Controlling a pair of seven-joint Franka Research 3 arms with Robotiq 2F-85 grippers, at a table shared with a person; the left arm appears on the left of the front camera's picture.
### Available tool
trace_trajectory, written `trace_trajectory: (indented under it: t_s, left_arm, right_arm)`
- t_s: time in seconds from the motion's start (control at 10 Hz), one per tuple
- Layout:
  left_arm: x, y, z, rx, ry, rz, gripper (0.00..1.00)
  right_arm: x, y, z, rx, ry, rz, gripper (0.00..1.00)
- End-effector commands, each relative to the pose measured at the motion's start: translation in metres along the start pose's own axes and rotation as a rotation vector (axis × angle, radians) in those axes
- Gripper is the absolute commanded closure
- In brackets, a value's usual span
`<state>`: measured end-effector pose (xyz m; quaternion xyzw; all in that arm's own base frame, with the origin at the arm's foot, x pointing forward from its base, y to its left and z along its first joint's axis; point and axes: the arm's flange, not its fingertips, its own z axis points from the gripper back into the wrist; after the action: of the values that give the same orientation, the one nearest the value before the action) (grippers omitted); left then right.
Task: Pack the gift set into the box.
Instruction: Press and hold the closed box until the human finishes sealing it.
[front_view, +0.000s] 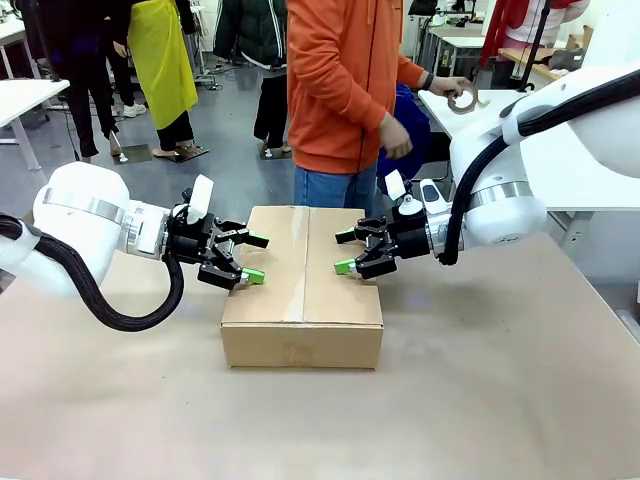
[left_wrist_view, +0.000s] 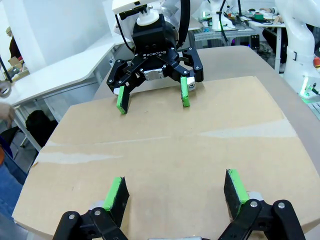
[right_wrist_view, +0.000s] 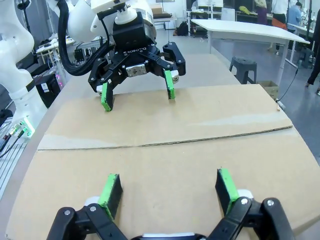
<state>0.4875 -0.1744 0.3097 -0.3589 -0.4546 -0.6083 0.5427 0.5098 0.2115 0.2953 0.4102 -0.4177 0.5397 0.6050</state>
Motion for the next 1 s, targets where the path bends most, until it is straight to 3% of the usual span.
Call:
trace_trajectory:
  t_s: [0.0,0.9]
  left_arm:
    - [-0.0016,-0.0007,-0.0003,0.000,0.001,-0.014,0.00]
    - [-0.0016,-0.0007,-0.0003,0.000,0.001,-0.014,0.00]
  right_arm:
    - [-0.0025,0.0017,-0.0008,0.001,-0.001,0.007,0.00]
    - [-0.0025,0.0017,-0.0008,0.001,-0.001,0.007,0.00]
